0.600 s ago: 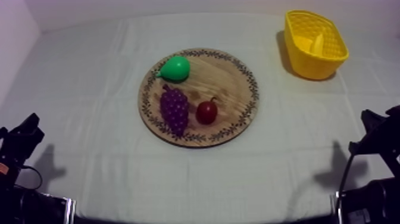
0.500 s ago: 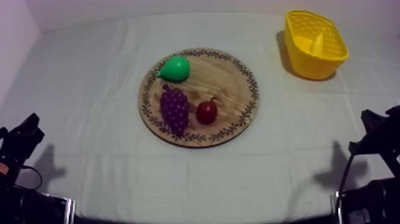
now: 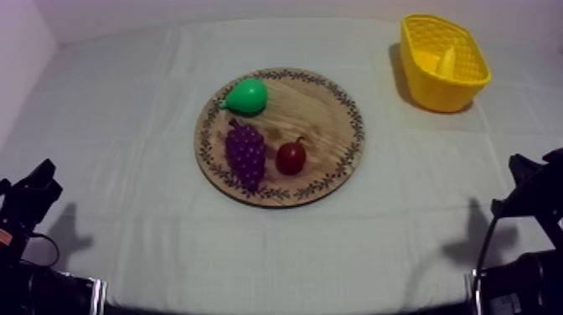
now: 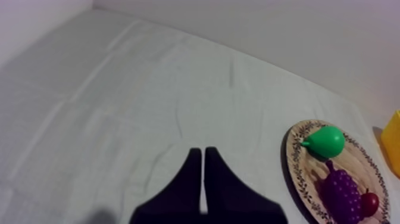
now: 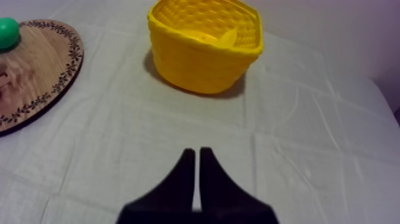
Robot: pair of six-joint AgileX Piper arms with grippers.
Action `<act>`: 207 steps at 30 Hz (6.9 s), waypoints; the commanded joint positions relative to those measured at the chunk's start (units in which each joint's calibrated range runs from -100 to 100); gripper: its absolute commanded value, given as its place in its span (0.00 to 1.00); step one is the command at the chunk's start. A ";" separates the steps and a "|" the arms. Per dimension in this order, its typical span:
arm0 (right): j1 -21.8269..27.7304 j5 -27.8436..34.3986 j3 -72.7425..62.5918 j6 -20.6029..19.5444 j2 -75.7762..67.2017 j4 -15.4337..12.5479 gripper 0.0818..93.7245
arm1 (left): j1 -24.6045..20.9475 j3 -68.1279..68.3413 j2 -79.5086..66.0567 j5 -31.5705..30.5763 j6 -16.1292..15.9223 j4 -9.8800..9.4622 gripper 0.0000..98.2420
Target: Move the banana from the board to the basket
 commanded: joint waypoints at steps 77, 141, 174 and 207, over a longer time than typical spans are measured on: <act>-4.03 0.04 -0.48 -5.05 0.05 -1.70 0.00 | -0.01 0.02 -0.03 -0.07 0.01 0.00 0.00; -4.35 -0.38 0.04 0.25 -0.05 0.01 0.00 | -0.01 0.02 -0.03 -0.07 0.02 0.00 0.00; -4.35 -0.38 0.04 0.25 -0.05 0.01 0.00 | -0.01 0.02 -0.03 -0.07 0.02 0.00 0.00; -4.35 -0.38 0.04 0.25 -0.05 0.01 0.00 | -0.01 0.02 -0.03 -0.07 0.02 0.00 0.00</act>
